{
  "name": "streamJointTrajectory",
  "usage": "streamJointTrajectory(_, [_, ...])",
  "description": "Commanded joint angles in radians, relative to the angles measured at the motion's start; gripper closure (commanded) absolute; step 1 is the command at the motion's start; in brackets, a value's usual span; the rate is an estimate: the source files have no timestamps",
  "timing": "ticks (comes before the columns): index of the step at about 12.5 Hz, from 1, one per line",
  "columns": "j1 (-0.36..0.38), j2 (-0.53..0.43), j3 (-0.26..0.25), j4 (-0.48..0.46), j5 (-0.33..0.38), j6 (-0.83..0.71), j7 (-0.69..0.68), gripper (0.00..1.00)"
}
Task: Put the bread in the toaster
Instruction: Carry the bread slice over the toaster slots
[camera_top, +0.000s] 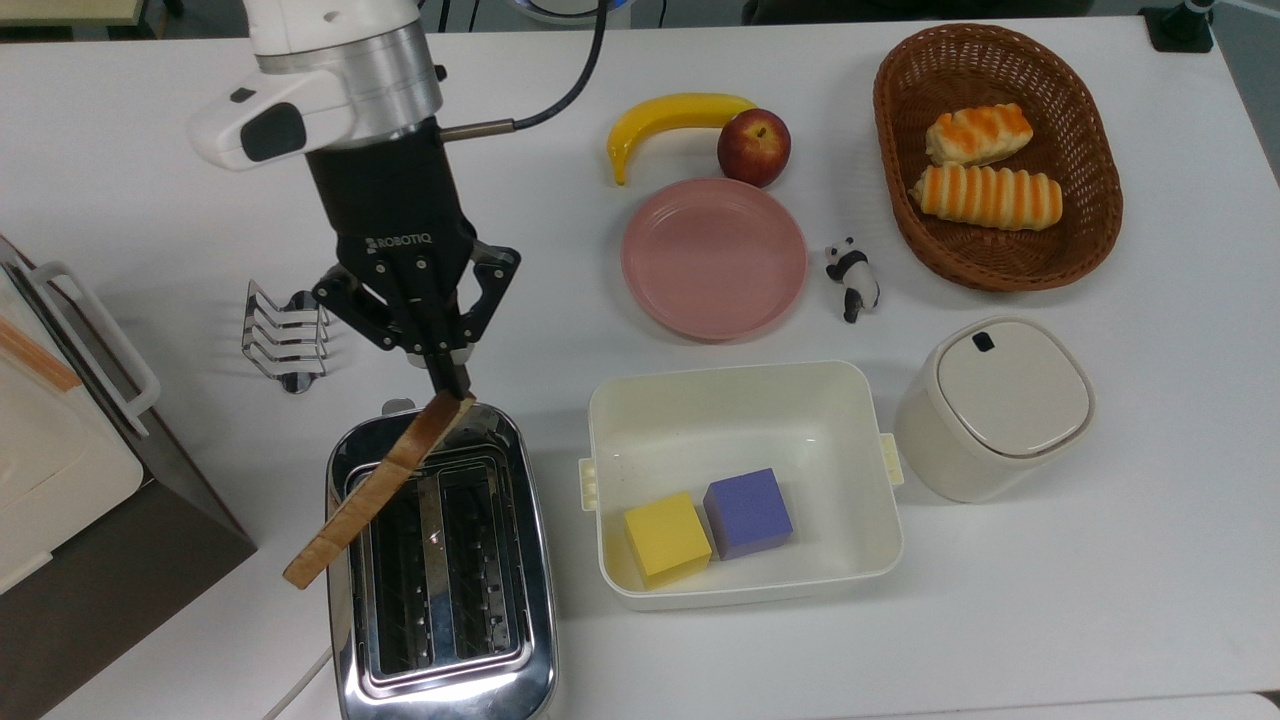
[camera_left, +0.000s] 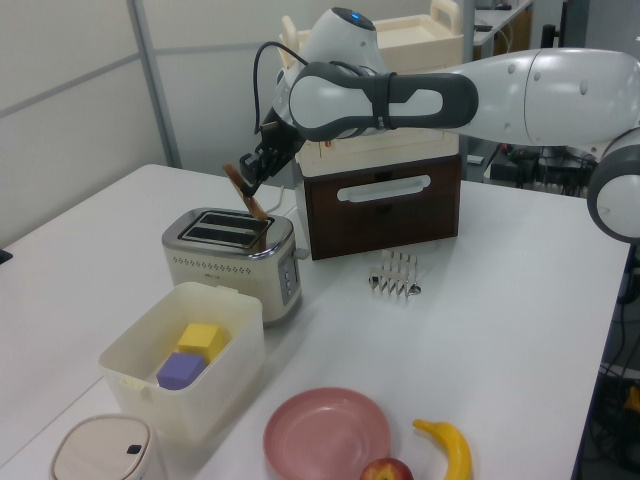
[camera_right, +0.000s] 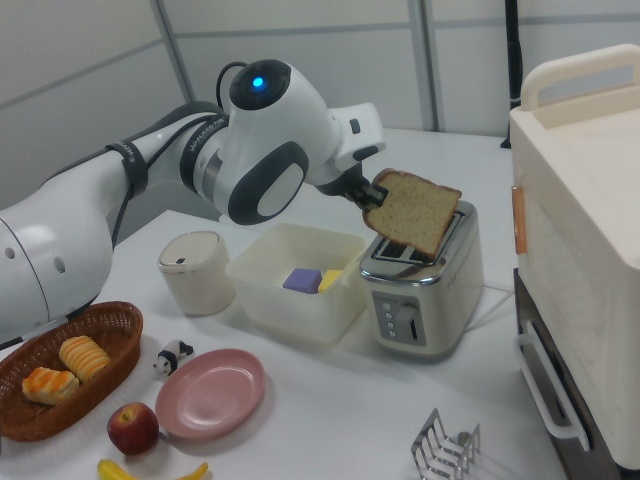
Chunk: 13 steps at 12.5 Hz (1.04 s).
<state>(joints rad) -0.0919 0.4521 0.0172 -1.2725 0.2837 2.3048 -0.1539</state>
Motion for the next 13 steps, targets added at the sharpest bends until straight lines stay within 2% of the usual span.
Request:
streamJointTrajectory(1, [0.015,-0.015,-0.008,-0.027,0.040,0.033,-0.026,1.00])
streamJointTrajectory(7, [0.008,-0.013,-0.011,-0.034,0.029,0.033,-0.035,1.00])
streamJointTrajectory(13, [-0.037,-0.013,-0.022,-0.062,0.025,0.031,-0.110,1.00])
